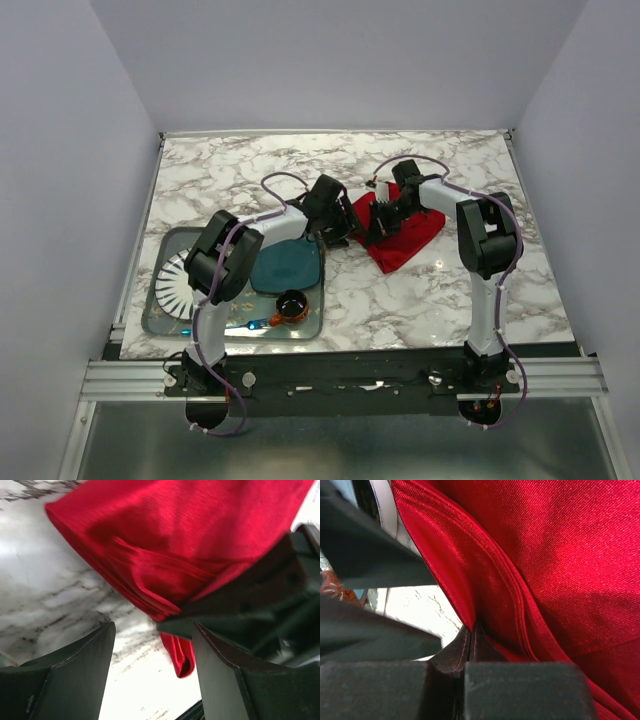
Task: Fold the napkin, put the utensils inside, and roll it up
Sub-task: Roll the napkin with the utensil
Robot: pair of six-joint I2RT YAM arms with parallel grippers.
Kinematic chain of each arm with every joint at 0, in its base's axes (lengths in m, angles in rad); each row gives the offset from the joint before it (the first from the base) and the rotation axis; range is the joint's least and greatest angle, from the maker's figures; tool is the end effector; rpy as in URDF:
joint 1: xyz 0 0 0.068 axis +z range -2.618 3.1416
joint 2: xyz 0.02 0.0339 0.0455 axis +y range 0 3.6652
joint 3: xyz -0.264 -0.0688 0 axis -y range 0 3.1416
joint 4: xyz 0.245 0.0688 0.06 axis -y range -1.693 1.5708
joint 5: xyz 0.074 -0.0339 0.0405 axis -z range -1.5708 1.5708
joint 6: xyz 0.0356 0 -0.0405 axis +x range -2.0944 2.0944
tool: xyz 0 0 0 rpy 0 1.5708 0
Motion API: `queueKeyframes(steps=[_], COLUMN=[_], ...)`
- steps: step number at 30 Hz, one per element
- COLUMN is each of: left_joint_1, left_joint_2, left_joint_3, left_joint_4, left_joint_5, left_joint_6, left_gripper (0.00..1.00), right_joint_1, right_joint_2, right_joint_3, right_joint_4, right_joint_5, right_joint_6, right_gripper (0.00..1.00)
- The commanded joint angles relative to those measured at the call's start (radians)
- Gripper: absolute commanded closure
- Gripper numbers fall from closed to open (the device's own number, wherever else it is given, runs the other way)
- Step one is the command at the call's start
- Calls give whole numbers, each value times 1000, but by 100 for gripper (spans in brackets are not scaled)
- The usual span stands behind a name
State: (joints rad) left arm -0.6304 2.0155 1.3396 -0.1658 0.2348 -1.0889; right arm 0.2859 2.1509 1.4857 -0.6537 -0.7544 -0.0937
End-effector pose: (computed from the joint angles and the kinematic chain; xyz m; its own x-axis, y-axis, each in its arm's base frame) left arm 0.3462 -0.2629 0.1644 -0.8982 -0.4115 -0.1550 -0.2101 0.7113 -0.6707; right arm 0.3955 0.1417 0.1335 -0.8905 -0.3328 -0.3102 -0.4546 0.6226 0.6370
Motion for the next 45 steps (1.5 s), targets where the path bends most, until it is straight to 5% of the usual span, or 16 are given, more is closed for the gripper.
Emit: queueKeyframes(steps=[1,13,20,23,35,45], left_joint_1=[9,20,21,21,20,29], left_joint_2=[45,71,91,107,97,92], left_joint_3=[53,64,82,108,107,67], left_joint_4=[-9,23,15,-21,-63,-21], left_joint_5=[-28,-49,-35,-26,8,54], left_joint_6=[-63,-91,-71,-62,-81,-109], left_gripper=[32,48,78,99,100,100], right_joint_1=[-8,-8,-7,-1,122,393], right_joint_2=[29,9,-20,-46,-281,-424], right_joint_3=[10,4,-13,-27,-96,-358], right_joint_4=[-40,-43,-31,-20,-11,268], right_joint_5=[40,86,141,168,440,1059], right_joint_6=[-5,-24,-24,-26,25,32], right_gripper=[99,99,90,83,53,46])
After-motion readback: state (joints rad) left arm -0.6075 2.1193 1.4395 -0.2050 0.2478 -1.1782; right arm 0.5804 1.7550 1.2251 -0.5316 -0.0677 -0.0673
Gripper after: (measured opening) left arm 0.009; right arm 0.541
